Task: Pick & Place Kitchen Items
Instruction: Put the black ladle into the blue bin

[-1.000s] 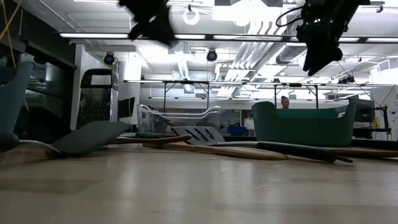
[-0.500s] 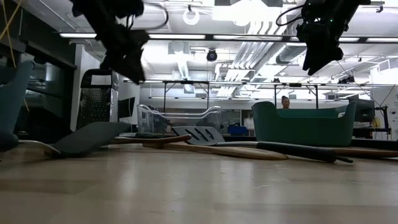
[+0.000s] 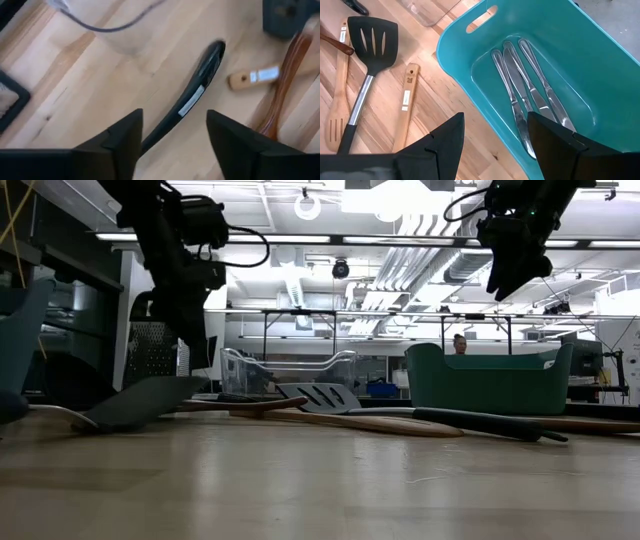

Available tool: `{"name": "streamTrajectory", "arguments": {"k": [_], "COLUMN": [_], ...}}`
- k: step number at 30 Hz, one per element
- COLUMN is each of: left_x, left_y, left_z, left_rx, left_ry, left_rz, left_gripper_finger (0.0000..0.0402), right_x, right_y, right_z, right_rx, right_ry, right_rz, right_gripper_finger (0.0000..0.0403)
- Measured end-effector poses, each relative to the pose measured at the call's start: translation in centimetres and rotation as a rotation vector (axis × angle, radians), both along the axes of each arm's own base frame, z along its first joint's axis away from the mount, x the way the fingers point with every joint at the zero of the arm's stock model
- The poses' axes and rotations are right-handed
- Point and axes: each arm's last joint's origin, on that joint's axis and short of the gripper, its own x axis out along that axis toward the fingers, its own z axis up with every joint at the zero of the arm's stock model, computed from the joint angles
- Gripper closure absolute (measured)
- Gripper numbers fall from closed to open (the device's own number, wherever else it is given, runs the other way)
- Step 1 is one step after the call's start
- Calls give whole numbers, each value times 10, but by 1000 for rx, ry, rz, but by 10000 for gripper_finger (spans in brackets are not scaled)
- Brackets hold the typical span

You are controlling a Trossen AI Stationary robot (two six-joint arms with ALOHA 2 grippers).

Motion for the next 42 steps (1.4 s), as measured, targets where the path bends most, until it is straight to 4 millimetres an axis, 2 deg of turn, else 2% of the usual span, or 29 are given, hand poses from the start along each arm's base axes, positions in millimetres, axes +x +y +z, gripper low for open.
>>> {"name": "streamTrajectory", "arguments": {"k": [4, 9, 19, 31, 42], "left_x": [6, 19, 34, 41, 48], "left_y": [-2, -7, -1, 2, 6], "left_z": [-11, -26, -55, -71, -85], "left_rx": [6, 8, 32, 69, 72], "left_ry": [80, 155, 287, 356, 373], "left_rz": [-163, -297, -313, -520, -550], "left_gripper_finger": [148, 145, 158, 158, 158], "right_x": [0, 0, 0, 0, 0], "right_y": [0, 0, 0, 0, 0], "right_z": [0, 0, 0, 0, 0], "right_rx": [4, 5, 6, 11, 9], "right_ry": [-3, -3, -2, -6, -5], "right_rz": [-7, -8, -7, -4, 0], "right_gripper_finger": [195, 195, 195, 195, 195]}}
